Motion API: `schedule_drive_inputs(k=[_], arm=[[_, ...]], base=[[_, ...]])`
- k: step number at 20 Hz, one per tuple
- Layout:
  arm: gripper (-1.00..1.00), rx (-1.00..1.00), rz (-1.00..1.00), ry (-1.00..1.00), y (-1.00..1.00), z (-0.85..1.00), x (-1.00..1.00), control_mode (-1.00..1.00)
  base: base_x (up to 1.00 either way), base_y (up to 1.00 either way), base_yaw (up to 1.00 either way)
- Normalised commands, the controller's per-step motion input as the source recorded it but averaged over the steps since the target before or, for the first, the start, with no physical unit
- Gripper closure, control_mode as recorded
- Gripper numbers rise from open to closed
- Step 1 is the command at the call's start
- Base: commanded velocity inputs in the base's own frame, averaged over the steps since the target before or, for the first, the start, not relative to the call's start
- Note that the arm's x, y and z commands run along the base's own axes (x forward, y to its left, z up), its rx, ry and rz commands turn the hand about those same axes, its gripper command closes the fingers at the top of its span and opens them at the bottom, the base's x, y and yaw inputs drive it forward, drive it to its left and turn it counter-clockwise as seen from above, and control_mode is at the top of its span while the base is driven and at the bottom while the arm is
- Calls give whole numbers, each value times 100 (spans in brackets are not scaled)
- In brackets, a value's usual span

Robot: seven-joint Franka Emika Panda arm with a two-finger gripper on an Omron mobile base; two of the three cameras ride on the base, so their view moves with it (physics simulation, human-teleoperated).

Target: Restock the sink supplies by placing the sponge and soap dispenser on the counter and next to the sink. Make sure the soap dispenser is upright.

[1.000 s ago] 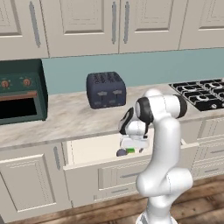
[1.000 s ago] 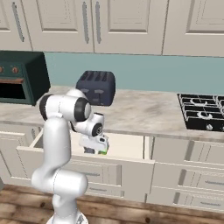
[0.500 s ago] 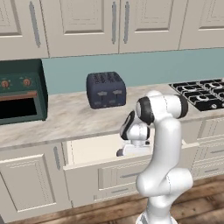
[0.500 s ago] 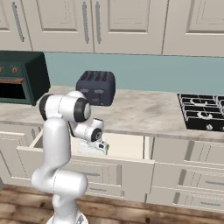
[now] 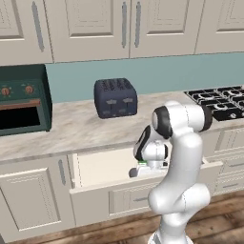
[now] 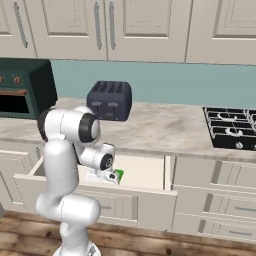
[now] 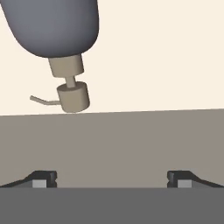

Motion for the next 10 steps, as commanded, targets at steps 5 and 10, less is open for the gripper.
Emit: schedule_drive_inputs(k=[5, 10], arm=[[-100, 0, 2, 0, 0, 28, -77, -100], [-100, 0, 1, 0, 0, 39, -65, -100]], base=[[0, 0, 0], [0, 0, 0]])
